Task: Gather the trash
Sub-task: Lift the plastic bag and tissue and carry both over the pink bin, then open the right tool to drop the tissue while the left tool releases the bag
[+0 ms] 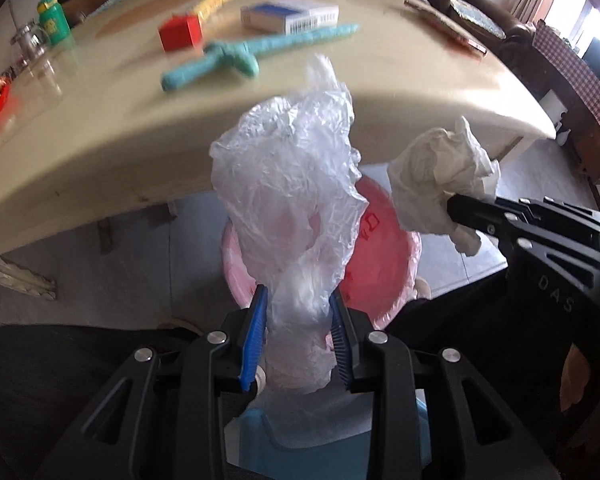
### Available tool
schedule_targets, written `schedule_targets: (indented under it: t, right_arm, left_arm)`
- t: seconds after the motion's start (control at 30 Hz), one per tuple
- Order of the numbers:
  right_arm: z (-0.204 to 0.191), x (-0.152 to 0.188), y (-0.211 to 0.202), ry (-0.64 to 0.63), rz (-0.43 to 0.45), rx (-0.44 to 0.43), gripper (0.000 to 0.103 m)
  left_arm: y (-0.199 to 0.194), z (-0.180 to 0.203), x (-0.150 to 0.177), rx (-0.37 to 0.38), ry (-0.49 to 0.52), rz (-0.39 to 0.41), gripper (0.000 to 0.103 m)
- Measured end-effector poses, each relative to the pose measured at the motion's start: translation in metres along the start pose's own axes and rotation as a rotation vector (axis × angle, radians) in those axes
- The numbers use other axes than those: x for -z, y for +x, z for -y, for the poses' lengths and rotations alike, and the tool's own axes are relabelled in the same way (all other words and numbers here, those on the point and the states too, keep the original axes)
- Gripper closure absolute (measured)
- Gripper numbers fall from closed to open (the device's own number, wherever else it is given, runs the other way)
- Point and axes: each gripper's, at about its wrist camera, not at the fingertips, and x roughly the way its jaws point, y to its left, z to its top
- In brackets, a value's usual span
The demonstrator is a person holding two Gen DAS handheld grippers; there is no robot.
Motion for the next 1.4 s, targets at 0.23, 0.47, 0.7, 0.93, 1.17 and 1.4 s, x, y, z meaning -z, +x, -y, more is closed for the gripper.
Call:
schedule_targets:
  t: [0.23, 0.47, 0.7, 0.93, 1.17, 1.4]
  right_arm:
    - [0.006, 0.004, 0.029, 0.018, -0.065, -0.012, 0.093]
    - [0.011, 0.005, 0.054, 0.024, -0.108, -0.015, 0.093]
    - [0.015, 0.007, 0.075, 0.012, -0.135, 0.002, 0.093]
    - [0.014, 0.008, 0.090, 0.003, -0.157, 0.005, 0.093]
    - [0.008, 0.006, 0.097, -0.015, -0.168, 0.020, 0.093]
    - [0.007, 0.007, 0.109, -0.023, -0.189, 0.022, 0.093]
  left_arm:
    - [0.028, 0.008, 0.013, 0.036, 0.019, -0.078, 0.073]
    - [0.053, -0.003, 0.007, 0.037, -0.003, -0.129, 0.073]
    - [0.080, -0.009, 0.005, 0.028, -0.025, -0.185, 0.073]
    - [0.097, -0.007, -0.003, 0.048, -0.034, -0.222, 0.073]
    - [0.118, -0.014, -0.001, 0.063, -0.054, -0.271, 0.073]
    - [0.131, -0.015, -0.001, 0.079, -0.075, -0.301, 0.073]
